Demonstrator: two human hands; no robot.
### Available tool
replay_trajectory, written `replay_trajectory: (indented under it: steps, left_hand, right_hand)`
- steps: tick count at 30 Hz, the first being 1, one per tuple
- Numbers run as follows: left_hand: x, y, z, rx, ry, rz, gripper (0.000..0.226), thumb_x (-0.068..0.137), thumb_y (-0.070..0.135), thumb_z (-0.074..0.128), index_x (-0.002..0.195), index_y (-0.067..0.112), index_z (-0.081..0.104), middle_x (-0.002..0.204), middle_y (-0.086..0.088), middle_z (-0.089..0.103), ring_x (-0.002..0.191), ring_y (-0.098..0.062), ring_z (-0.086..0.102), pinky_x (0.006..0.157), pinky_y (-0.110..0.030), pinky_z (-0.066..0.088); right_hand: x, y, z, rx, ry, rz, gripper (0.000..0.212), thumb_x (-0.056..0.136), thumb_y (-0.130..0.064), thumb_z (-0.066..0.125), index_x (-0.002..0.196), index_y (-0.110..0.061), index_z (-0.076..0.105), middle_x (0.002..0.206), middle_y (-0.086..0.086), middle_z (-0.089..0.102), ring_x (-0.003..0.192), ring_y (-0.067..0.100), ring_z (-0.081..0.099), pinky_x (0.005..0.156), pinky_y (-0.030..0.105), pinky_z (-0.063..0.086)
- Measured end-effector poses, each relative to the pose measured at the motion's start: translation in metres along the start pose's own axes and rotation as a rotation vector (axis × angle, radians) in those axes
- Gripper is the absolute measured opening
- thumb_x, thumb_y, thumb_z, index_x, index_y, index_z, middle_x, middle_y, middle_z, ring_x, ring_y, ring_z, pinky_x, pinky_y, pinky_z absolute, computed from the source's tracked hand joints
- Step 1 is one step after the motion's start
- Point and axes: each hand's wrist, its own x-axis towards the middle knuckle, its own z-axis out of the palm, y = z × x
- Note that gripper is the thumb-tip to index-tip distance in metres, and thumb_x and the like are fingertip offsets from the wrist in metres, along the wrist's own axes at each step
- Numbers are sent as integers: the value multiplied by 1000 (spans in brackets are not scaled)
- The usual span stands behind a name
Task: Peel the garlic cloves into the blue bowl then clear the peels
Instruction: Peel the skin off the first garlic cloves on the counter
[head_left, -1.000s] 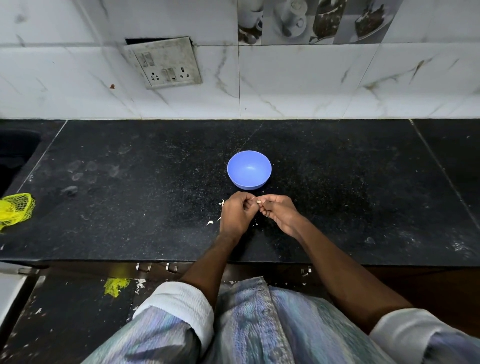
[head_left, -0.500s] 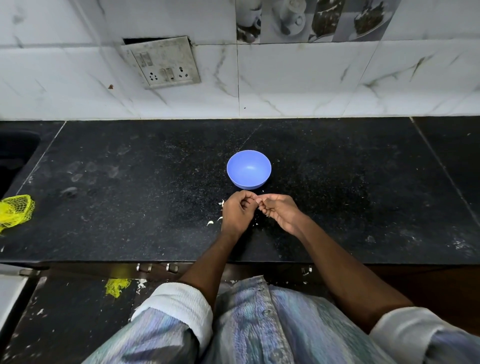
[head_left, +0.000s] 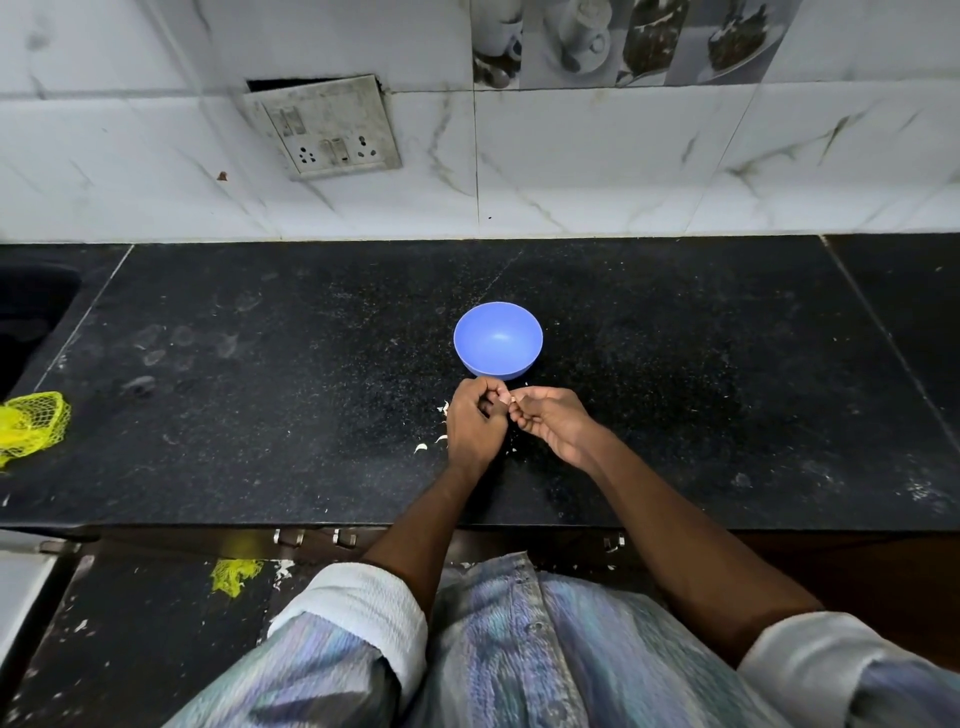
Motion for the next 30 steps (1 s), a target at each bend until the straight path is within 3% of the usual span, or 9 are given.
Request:
replay_trajectory:
  steps: [6,9,13,18,23,30]
  left_hand:
    - [2,-10,5,-32,-97,-85,15,97,14,61,87,24,65,93,-1,63,92,-15,58,83,-30,48]
    - [5,-19,8,-112,-113,-204,14,97,30,58,86,31,64,90,4,64,84,-19,61,78,-44,55]
    - [3,-8,1,-256,-69,-293,18,102,5,58,88,14,64,76,-3,64,68,-11,60,61,-31,53]
    - [1,-7,-7,-296,-20,-295,17,95,-5,68,97,12,71,76,-5,72,71,-15,71,70,-27,61]
    - [2,-8,-6,-224,-104,-241,40,88,-18,52,102,7,79,85,-7,79,77,-15,74,78,-28,60]
    - [-2,-3,-2,-98,-45,-203,4,86,19,82,88,20,84,74,10,78,69,-4,72,71,-27,61]
  right_hand:
    - [3,3,-1,7,3,8,19,102,4,53,112,9,68,80,10,66,70,11,61,65,17,53]
    - [4,2,-2,41,3,12,23,104,3,49,119,10,66,85,12,68,73,12,63,66,17,54]
    - [2,0,-6,62,-7,1,25,104,4,49,121,10,66,91,14,69,80,14,65,71,17,57]
    - [0,3,-13,20,7,-32,24,96,11,59,118,8,68,99,18,73,83,16,71,77,20,60]
    - [0,4,-11,-75,49,-81,22,92,13,63,112,6,71,99,21,75,84,19,75,76,22,60]
    - [-3,0,-7,-134,144,-140,23,84,8,75,106,0,73,94,16,79,90,24,77,84,33,62]
